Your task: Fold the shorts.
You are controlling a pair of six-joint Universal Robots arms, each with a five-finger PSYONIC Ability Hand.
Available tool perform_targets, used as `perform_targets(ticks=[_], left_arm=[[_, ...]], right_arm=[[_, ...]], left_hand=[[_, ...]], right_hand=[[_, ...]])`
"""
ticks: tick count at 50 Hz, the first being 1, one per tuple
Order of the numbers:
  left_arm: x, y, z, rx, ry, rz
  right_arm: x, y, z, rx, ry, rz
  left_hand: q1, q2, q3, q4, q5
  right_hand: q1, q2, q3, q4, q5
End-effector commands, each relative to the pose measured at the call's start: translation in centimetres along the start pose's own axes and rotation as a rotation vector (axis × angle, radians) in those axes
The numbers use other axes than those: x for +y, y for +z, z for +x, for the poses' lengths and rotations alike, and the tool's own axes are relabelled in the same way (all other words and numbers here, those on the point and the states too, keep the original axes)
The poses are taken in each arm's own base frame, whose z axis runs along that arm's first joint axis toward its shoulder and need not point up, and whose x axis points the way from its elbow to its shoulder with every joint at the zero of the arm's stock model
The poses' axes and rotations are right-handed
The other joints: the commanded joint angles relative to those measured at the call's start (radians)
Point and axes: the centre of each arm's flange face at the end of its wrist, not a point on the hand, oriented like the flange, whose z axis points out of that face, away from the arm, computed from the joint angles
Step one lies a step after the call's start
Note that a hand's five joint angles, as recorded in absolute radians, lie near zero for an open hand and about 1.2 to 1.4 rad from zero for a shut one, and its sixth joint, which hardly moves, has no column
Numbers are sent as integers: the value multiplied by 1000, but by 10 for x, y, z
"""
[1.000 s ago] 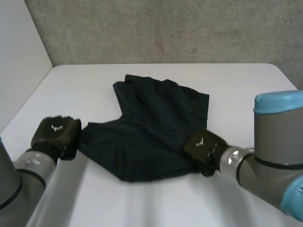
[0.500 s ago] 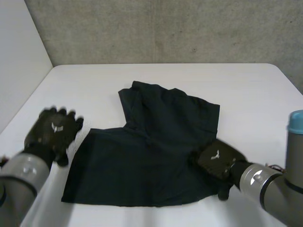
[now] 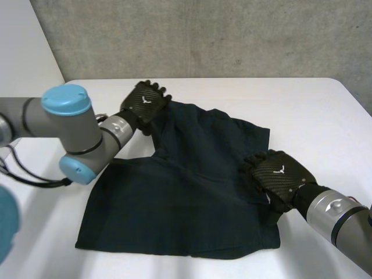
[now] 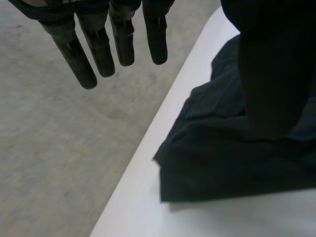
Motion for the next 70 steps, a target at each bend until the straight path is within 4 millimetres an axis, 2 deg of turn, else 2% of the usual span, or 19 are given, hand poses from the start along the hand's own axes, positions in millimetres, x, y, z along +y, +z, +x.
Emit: perform_targets(ticks=[1, 9, 12, 13, 14, 17, 18, 23, 27, 31, 34, 35, 37, 38, 39, 44, 48, 53, 70], left_arm=[[26, 32, 11, 79, -19, 22], [50, 51, 20, 99, -27, 5], [54, 53, 23, 115, -33, 3], [55, 54, 24, 119, -33, 5], [57, 54, 27, 130, -36, 8], [57, 55, 28, 134, -37, 13], [57, 55, 27, 124, -33, 9], [55, 56, 17, 38, -21, -43], [44, 53, 0, -65, -8, -101], [42, 43, -2, -51, -34, -152], [28, 33, -7, -33, -60, -159], [25, 28, -7, -22, -89, -169], [20, 21, -4, -11, -134, -173], [11, 15, -7, -19, -179, -161], [3, 10, -11, -35, -216, -139], [-21, -7, -22, -96, -277, -38], [-46, -32, -32, -162, -262, 71], [-62, -49, -35, -188, -246, 123], [-60, -55, -29, -169, -247, 99]], right_arm=[[9, 4, -4, -48, 21, -15], [14, 5, -1, -46, 36, -30], [15, 5, 1, -39, 39, -32], [15, 5, 1, -39, 39, -32], [15, 5, 1, -38, 40, -33], [15, 6, 1, -40, 38, -34], [16, 6, 1, -39, 39, -35], [18, 7, 0, -45, 40, -42], [18, 7, -1, -48, 40, -44], [18, 7, -1, -48, 39, -42], [18, 7, -1, -48, 40, -41], [18, 7, 0, -43, 42, -38], [18, 8, 1, -38, 41, -33], [18, 10, 2, -29, 34, -21], [18, 10, 2, -25, 32, -18], [19, 12, 2, -7, 17, 10], [21, 13, 1, 2, 26, 25], [20, 13, -1, -5, 61, 30], [22, 13, 0, 3, 67, 21]], left_hand=[[61, 89, 82, 92, 96], [182, 210, 202, 212, 216], [311, 339, 331, 341, 345], [375, 403, 396, 405, 410], [559, 587, 579, 589, 593], [803, 831, 824, 834, 838], [1016, 1044, 1037, 1047, 1051], [1030, 1058, 1051, 1060, 1064], [1030, 1058, 1051, 1060, 1064], [1030, 1058, 1051, 1060, 1064], [1030, 1058, 1051, 1060, 1064], [711, 738, 731, 741, 745], [252, 280, 272, 282, 286], [-53, -25, -32, -22, -18], [-97, -69, -76, -66, -62], [-120, -93, -100, -90, -86], [-156, -128, -135, -125, -121], [-156, -128, -135, -125, -121], [-144, -116, -123, -114, -109]], right_hand=[[-32, -48, -38, -65, -74], [-32, -48, -38, -65, -74], [-32, -48, -38, -65, -74], [-32, -48, -38, -65, -74], [-32, -48, -38, -65, -74], [-32, -48, -38, -65, -74], [-32, -48, -38, -65, -74], [-32, -48, -38, -65, -74], [-32, -48, -38, -65, -74], [-32, -48, -38, -65, -74], [-32, -48, -38, -65, -74], [-32, -48, -38, -65, -74], [-32, -48, -38, -65, -74], [-32, -48, -38, -65, -74], [-32, -48, -38, -65, -74], [-32, -48, -38, -65, -74], [-32, -48, -38, -65, -74], [-32, -48, -38, -65, -74], [-32, -48, -38, -65, -74]])
